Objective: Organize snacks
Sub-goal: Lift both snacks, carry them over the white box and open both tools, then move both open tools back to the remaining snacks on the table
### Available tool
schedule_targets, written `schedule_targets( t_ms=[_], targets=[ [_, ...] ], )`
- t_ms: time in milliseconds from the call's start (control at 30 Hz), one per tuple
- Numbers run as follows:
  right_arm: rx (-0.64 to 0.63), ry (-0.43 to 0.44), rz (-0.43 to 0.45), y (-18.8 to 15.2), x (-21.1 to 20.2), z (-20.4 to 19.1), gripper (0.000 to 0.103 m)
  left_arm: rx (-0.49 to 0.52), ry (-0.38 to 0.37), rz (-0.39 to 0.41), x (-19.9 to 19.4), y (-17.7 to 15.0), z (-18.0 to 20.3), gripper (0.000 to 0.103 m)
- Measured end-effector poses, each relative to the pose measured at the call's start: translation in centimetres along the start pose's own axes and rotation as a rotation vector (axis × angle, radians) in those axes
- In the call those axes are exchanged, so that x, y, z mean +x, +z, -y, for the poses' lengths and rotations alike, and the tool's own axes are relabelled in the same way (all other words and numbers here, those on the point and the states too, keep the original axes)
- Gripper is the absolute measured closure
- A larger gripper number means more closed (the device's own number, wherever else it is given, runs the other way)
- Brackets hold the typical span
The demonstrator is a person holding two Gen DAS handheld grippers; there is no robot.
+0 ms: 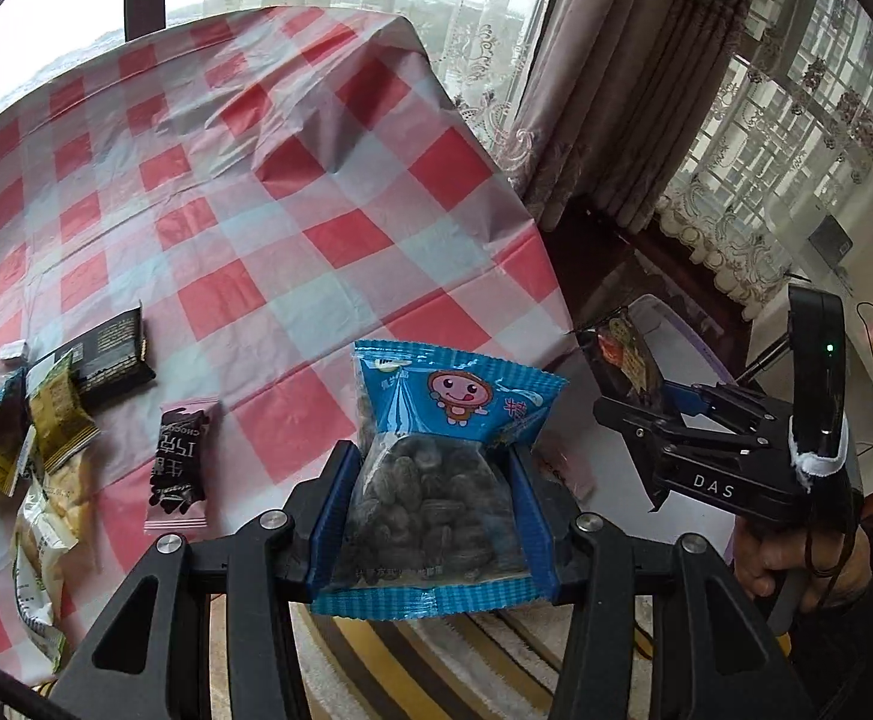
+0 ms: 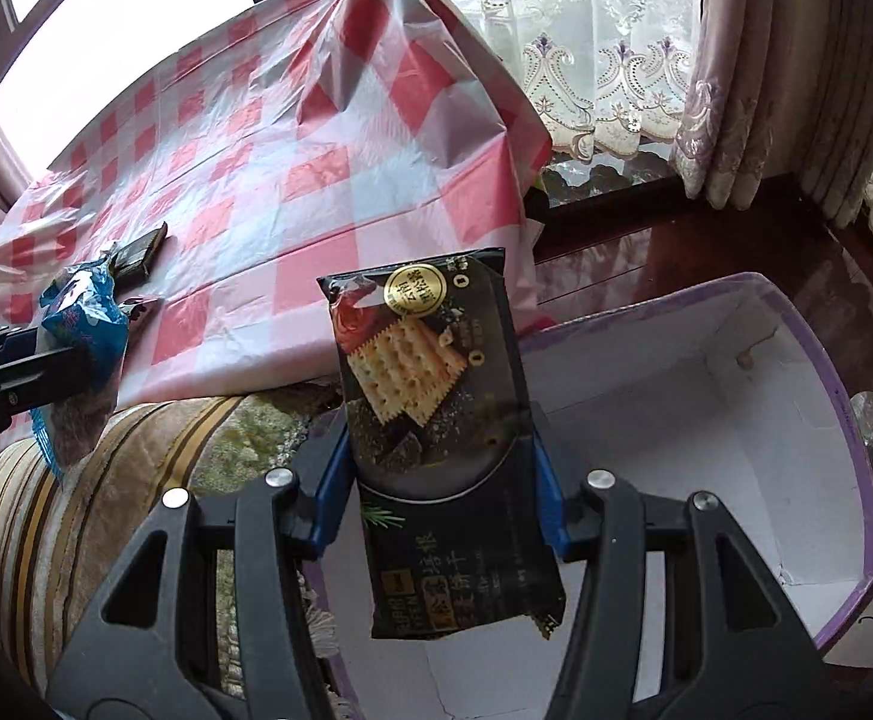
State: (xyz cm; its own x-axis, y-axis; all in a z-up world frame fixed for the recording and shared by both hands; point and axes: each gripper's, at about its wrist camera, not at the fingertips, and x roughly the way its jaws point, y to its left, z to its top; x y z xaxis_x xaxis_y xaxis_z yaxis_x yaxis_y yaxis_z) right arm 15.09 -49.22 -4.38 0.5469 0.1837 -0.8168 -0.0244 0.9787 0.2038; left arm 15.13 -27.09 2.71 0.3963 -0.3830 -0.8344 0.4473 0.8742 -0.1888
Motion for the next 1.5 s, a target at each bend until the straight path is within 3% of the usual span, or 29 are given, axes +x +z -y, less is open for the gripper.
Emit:
schedule_targets(
  t_ms=[333, 533, 600, 700, 900, 1133, 1267, 1333, 1500],
  targets=[
    [0.105, -0.064, 0.013, -0.5, -0.9, 4.9, 0.047, 0.133, -0.092, -0.117, 4.0, 0.3, 6.4, 0.052],
    [0.137, -0.098, 0.029, -0.3, -1.6, 6.5, 0.047, 0.147, -0.168, -0.185, 5.5, 0.2, 8.4, 0.049],
    [0.142, -0.097, 0.033, -0.1, -1.6, 6.8, 0.047, 0.154, -0.167, -0.19, 5.5, 0.2, 8.6, 0.039],
    [0.141, -0.092, 0.029, 0.0, -1.5, 6.7, 0.047, 0.144, -0.155, -0.181, 5.3, 0.2, 8.5, 0.032],
    [0.126, -0.071, 0.028, 0.0, -1.6, 5.7, 0.047, 0.112, -0.082, -0.154, 4.8, 0.3, 7.7, 0.03],
    [0.115, -0.052, 0.038, 0.8, -2.7, 4.0, 0.043, 0.138, 0.101, 0.022, 1.6, 0.7, 6.7, 0.029],
    [0.087, -0.037, 0.054, 1.4, -3.4, 2.0, 0.041, 0.154, 0.199, 0.085, -0.2, 0.6, 5.3, 0.029],
    [0.079, -0.023, 0.059, 1.8, -3.7, 0.9, 0.04, 0.163, 0.295, 0.107, -0.9, 0.4, 4.4, 0.029],
    [0.052, 0.025, 0.047, 2.4, -3.2, -2.7, 0.039, 0.089, 0.311, 0.15, -2.8, -0.2, 1.0, 0.029]
  ],
)
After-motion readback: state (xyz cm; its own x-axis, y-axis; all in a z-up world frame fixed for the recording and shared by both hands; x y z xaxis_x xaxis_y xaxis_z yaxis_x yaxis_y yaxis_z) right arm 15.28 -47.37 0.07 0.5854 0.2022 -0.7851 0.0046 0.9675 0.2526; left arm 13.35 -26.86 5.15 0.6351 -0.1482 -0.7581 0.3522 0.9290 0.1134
